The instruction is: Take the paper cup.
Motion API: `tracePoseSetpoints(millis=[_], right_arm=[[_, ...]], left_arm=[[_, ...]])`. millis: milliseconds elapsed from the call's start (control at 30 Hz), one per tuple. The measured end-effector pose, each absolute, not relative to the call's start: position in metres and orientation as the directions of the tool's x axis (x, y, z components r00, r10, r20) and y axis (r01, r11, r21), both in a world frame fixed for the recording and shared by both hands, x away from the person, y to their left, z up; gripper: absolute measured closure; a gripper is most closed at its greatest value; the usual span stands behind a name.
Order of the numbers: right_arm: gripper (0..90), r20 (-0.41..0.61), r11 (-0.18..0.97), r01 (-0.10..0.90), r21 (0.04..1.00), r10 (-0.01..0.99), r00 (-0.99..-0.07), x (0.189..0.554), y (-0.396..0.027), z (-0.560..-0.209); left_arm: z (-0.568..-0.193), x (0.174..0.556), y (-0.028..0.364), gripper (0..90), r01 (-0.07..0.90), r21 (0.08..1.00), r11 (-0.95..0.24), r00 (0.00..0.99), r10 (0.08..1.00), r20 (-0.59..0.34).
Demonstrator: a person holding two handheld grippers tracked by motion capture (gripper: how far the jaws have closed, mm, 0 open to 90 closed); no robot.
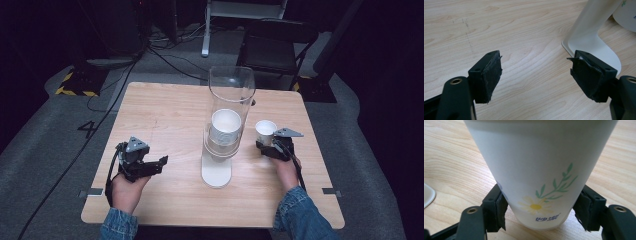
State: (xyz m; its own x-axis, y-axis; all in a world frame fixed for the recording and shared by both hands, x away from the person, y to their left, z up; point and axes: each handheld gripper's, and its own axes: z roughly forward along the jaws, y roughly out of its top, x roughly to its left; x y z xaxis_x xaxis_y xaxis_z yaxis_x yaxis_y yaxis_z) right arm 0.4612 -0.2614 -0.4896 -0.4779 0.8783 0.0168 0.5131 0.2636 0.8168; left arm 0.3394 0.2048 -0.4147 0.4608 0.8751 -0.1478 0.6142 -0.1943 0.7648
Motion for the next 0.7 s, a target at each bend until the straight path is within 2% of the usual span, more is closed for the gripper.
tracePoseSetpoints(millis=[700], right_arm=[[34.0, 0.048, 0.269, 0.576, 0.772, 0.879, -0.475, 0.466, -0.262, -0.501]], left_arm=[[-0.415, 0.341, 0.207, 24.5, 0.619, 0.763, -0.188, 0.462, 0.873, -0.159]])
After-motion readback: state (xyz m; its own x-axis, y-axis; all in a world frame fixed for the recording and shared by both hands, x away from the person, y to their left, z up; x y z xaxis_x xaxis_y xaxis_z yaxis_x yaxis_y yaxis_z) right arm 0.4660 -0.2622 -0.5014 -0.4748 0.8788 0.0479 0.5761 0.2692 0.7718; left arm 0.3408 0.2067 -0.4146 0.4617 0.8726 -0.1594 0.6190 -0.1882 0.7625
